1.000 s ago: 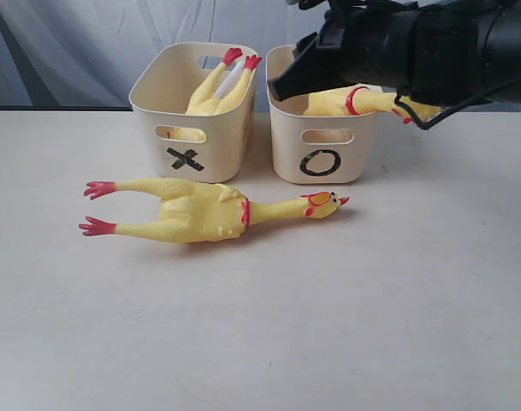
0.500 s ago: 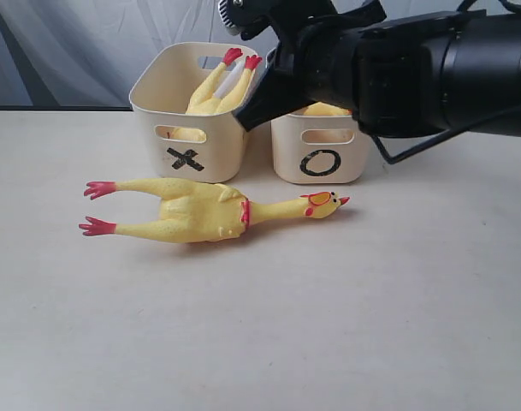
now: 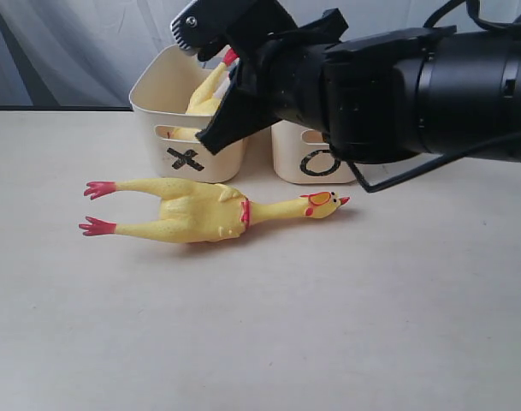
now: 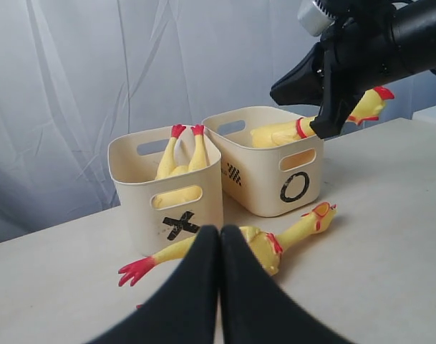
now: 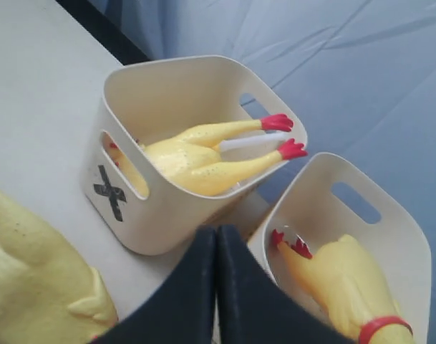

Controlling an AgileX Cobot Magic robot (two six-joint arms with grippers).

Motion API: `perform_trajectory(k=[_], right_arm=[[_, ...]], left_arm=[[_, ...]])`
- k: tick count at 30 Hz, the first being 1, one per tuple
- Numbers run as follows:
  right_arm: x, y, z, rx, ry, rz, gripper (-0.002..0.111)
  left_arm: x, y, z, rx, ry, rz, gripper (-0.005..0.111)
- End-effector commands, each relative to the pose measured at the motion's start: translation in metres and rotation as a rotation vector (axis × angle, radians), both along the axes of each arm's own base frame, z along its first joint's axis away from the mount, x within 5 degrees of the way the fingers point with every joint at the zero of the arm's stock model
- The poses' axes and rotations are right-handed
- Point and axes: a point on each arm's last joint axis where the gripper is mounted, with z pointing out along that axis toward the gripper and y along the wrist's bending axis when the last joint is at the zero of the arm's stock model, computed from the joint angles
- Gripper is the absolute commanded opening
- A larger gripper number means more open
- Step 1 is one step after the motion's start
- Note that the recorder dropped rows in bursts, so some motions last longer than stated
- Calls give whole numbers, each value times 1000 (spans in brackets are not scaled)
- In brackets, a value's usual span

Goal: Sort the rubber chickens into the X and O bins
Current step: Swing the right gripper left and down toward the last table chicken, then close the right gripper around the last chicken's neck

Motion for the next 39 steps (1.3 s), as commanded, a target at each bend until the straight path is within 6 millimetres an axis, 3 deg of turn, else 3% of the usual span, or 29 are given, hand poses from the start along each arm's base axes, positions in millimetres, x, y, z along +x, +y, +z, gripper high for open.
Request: perform_trajectory(k=[1, 20, 30, 35, 39], right_arm=[[-2, -7, -7, -34, 6, -25, -1], [-5, -2, -13, -19, 34, 39, -1], [-9, 8, -16, 136, 30, 110, -1], [-20, 14, -27, 133, 76, 249, -1], [-21, 5, -43, 53, 179, 304, -1]], left_arm=[[0, 1, -2, 14, -5, 5, 0], [0, 1, -2, 19, -6, 7, 0], [0, 1, -2, 19, -6, 7, 0], [0, 1, -2, 19, -6, 7, 0], [0, 1, -2, 19, -6, 7, 0]])
